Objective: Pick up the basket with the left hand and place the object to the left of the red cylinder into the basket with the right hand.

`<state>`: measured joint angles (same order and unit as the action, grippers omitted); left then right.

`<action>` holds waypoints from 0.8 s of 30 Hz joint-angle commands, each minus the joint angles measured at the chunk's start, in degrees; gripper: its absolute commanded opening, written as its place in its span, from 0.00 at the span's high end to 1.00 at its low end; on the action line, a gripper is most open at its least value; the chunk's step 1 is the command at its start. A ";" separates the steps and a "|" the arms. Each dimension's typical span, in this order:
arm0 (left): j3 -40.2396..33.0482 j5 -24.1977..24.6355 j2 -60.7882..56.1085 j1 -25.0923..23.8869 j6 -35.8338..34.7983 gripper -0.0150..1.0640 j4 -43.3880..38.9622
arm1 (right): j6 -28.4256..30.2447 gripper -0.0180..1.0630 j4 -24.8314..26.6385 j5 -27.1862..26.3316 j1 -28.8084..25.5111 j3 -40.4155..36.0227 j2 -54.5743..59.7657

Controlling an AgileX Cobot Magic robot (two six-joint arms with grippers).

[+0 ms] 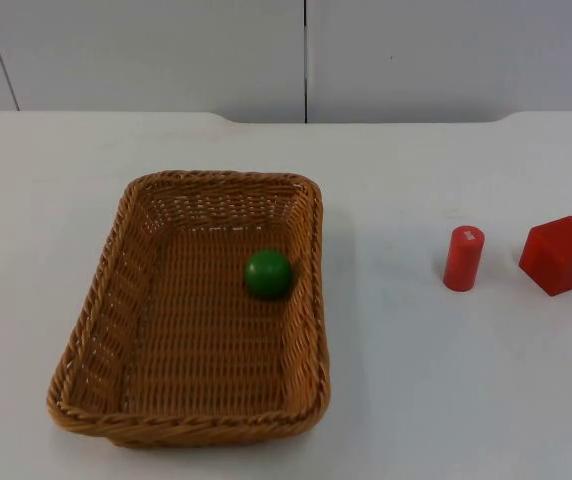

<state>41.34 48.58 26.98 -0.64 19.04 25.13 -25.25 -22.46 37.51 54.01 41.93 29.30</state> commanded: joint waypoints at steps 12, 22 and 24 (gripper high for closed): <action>-5.85 5.92 -24.02 -0.16 -8.77 0.17 -8.03 | 15.64 0.02 10.42 10.73 -0.18 -5.20 -11.95; -6.85 11.23 -26.98 -0.16 -15.85 0.17 -16.25 | 15.92 0.02 11.25 16.82 -0.18 -7.95 -22.01; -6.85 12.28 -26.98 -0.16 -15.85 0.17 -17.43 | 15.92 0.02 11.25 18.00 -0.18 -8.11 -23.19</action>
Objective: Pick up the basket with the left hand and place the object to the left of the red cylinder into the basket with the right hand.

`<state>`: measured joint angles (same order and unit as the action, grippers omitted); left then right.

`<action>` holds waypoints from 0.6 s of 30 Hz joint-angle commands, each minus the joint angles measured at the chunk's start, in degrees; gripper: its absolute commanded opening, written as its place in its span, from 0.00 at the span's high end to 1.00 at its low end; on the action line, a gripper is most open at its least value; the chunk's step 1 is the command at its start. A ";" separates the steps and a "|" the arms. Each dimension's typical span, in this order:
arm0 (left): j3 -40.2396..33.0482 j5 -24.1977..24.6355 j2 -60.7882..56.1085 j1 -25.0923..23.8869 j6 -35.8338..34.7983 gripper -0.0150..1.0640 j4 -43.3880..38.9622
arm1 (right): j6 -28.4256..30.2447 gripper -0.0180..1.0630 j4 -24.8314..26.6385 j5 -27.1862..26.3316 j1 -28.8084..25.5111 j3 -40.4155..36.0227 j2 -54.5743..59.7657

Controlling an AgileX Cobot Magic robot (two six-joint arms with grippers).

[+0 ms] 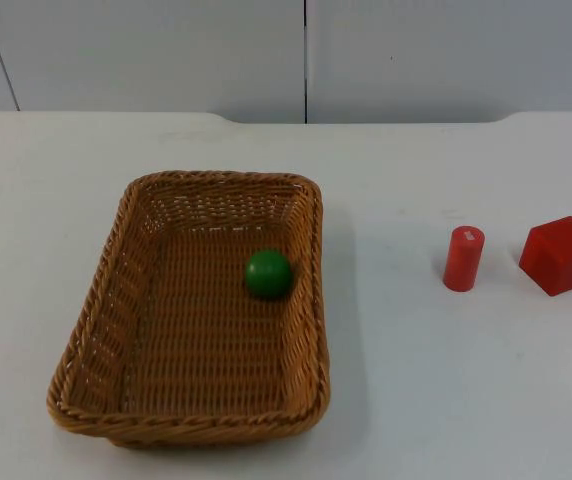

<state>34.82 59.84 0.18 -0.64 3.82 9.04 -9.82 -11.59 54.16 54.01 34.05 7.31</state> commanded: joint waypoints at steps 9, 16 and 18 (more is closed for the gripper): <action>-0.32 2.76 -0.18 -0.16 -2.48 0.17 -6.64 | 1.93 0.02 0.42 2.43 -0.18 -3.13 -7.31; -0.32 3.01 -0.18 -0.16 -2.73 0.17 -4.95 | 2.70 0.02 4.45 5.90 -0.18 -3.13 -7.31; -0.32 3.22 -0.18 -0.16 -2.20 0.17 -5.86 | 4.41 0.02 7.08 7.54 -0.18 -3.35 -7.31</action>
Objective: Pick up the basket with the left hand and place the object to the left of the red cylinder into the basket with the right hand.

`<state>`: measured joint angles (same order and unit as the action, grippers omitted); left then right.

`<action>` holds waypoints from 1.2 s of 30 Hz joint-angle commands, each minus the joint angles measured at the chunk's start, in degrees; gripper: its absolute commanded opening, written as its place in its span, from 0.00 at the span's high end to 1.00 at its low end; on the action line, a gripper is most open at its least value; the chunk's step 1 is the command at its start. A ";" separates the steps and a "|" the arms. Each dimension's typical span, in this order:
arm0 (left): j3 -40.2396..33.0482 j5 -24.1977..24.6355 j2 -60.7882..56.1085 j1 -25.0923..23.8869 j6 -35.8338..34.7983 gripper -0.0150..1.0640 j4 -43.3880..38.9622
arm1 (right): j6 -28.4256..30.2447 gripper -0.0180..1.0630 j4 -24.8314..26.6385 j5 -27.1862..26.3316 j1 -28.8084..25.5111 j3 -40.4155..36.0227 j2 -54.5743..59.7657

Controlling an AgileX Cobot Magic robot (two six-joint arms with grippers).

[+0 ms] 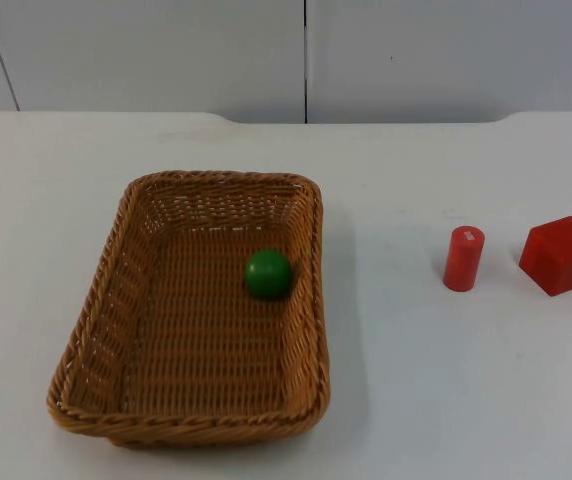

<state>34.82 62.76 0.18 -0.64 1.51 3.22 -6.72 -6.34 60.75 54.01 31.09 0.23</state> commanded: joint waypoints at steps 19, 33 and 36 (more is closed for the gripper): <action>-6.51 -1.25 -0.18 0.07 0.04 0.17 0.90 | 0.82 0.02 1.77 1.09 -0.18 -1.55 -0.23; -6.51 -1.25 -0.18 0.07 0.15 0.17 0.67 | 0.15 0.02 -0.16 1.19 -0.18 -1.55 -0.23; -6.51 -1.25 -0.18 0.07 0.15 0.16 0.70 | 0.34 0.02 -0.15 1.19 -0.18 -1.55 -0.23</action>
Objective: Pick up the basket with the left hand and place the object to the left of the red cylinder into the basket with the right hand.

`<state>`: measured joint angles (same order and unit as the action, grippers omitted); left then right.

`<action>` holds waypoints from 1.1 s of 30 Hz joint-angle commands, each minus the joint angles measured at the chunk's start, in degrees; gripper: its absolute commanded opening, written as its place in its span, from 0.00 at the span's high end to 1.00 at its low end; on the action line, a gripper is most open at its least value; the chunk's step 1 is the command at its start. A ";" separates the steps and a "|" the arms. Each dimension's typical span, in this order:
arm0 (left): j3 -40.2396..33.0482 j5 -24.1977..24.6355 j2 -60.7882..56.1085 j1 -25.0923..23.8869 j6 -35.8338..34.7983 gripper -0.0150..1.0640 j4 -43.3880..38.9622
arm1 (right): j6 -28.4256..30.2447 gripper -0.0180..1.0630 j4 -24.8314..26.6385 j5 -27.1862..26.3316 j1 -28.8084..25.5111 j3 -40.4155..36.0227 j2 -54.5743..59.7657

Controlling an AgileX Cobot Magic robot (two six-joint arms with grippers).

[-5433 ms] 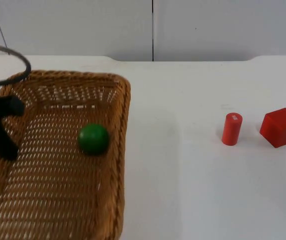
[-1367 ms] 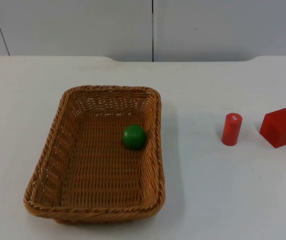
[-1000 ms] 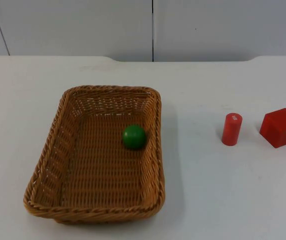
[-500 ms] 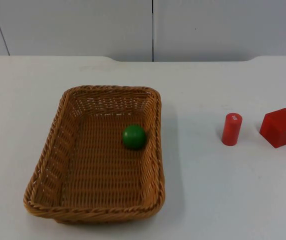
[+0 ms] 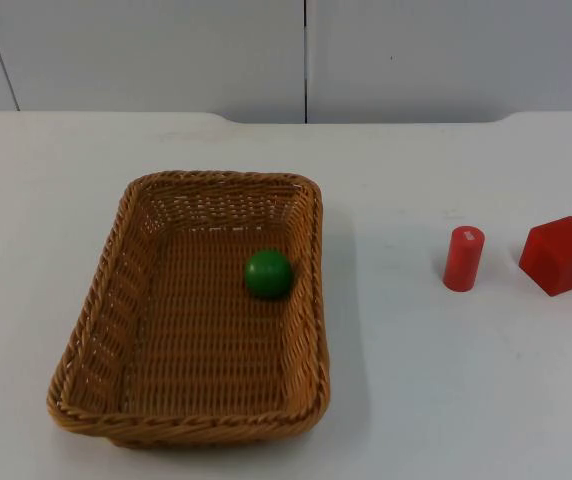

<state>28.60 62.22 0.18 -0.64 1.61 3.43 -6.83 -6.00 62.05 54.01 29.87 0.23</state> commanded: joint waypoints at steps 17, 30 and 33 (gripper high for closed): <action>-0.29 -0.71 -0.18 0.07 0.05 0.01 -0.05 | 4.70 0.01 1.81 -0.21 -0.18 -0.33 -0.23; -0.29 -0.71 -0.18 0.07 0.05 0.01 -0.05 | 4.70 0.01 3.16 -0.32 -1.62 -0.33 -0.23; -0.29 -0.71 -0.18 0.07 0.05 0.01 -0.05 | 4.70 0.01 3.16 -0.32 -7.89 -0.33 -0.23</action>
<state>28.60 62.22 0.18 -0.64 1.61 3.43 -2.52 -3.08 62.05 49.26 29.87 0.23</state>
